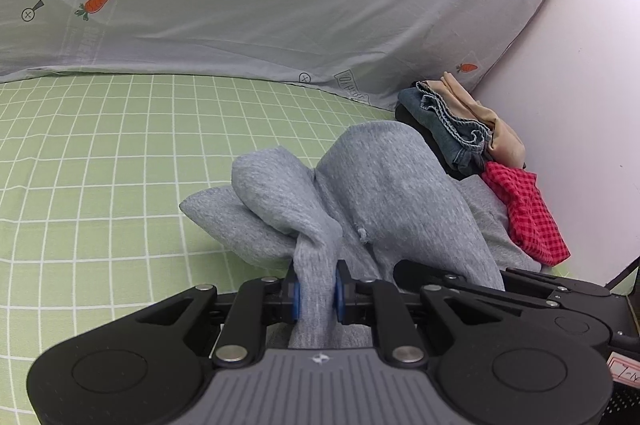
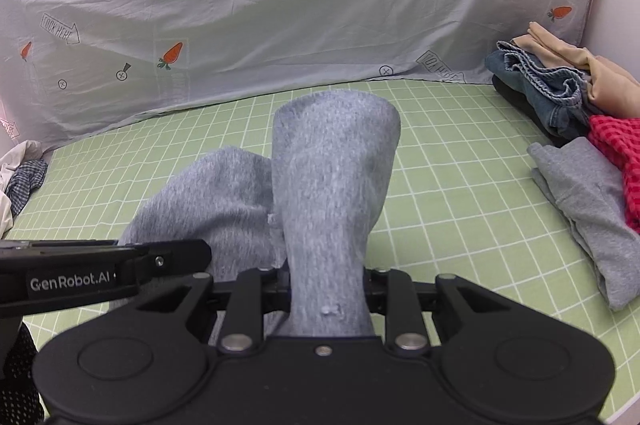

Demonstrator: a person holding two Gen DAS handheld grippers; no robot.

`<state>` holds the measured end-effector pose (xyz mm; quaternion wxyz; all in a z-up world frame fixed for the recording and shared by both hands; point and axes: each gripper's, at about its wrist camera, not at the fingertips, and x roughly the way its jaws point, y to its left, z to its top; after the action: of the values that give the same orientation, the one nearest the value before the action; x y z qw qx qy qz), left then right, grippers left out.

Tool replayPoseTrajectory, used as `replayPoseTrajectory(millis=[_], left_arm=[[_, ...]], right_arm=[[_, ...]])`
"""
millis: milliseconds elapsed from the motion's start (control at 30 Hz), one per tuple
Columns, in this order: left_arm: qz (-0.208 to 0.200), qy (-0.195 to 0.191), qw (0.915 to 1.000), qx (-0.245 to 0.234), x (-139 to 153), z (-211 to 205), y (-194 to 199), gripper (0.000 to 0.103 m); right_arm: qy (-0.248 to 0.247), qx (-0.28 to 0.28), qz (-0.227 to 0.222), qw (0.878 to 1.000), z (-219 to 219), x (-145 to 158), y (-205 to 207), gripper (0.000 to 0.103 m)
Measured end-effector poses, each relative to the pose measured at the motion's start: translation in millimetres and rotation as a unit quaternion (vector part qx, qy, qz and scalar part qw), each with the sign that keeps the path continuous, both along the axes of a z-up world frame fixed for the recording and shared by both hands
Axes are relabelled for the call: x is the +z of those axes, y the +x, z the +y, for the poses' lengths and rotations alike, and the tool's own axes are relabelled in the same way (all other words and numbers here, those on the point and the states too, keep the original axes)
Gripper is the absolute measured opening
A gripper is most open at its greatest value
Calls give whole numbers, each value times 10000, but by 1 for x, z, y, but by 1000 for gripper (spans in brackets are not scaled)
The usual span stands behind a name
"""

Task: Fold clothes
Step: 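Pinch the grey bundle with the left gripper while the right gripper pinches it too, lifting it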

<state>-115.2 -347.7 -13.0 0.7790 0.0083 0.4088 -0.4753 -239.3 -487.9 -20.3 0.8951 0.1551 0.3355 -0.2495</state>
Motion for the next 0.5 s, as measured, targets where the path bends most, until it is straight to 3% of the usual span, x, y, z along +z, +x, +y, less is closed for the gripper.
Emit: replayPoseTrajectory(millis=[167,267,500], left_arm=[[-28,-152,9990,420,1,-64,-64,16],[-97,-292,9984,474,5,-110,-104,16],[-312,-685,9970,152,42,-196,-172,16]], right_arm=[[-344,680,-19,9971,-67,10,-49,24],[-355,732,-205,9965,-110,24,-84,24],[-308,732,-693,9944,-209,61,-167,24]])
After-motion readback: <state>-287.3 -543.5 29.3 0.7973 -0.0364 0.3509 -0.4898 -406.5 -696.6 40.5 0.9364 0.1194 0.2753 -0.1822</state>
